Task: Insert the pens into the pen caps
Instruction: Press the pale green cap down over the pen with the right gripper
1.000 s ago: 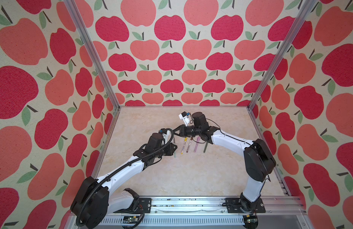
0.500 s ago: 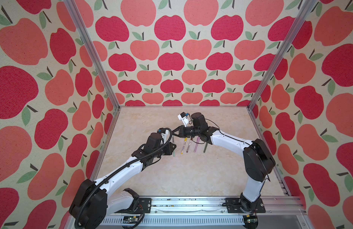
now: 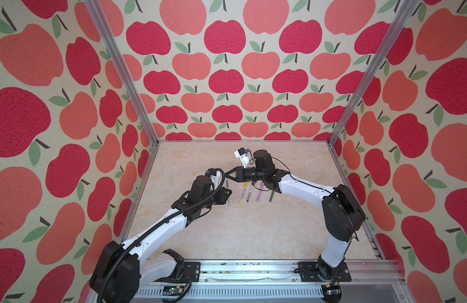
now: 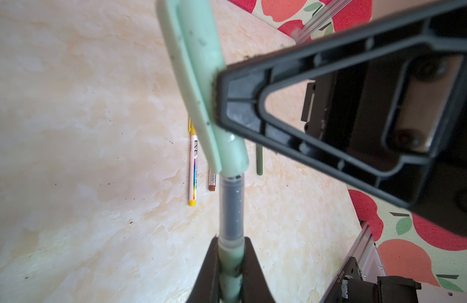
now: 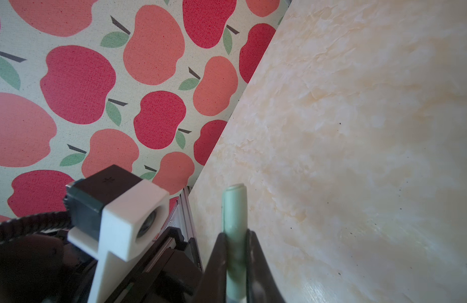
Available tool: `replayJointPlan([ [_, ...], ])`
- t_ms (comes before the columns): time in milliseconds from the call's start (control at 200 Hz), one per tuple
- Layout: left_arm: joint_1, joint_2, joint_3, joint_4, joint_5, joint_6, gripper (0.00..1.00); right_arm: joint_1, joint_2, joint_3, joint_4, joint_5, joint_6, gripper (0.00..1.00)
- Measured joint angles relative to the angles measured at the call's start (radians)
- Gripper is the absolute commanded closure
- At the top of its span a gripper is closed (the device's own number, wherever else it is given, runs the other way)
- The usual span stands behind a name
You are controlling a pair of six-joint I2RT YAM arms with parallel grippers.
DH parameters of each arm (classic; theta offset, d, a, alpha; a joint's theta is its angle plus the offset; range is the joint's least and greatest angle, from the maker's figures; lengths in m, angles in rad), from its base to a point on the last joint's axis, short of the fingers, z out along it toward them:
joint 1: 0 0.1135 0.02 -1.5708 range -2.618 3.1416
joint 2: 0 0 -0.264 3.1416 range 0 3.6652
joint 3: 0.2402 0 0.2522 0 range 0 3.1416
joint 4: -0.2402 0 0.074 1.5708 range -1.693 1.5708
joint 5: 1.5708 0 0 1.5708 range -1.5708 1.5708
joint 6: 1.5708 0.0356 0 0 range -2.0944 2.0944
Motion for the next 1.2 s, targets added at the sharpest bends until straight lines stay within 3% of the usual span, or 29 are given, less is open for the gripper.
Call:
replayJointPlan([
  [495, 0.014, -0.009, 0.027, 0.018, 0.000, -0.003, 1.00, 0.003, -0.022, -0.037, 0.140, 0.009, -0.019, 0.90],
  [1196, 0.014, 0.031, 0.062, 0.058, 0.012, 0.016, 1.00, -0.004, -0.042, -0.046, 0.173, 0.028, -0.019, 0.90],
])
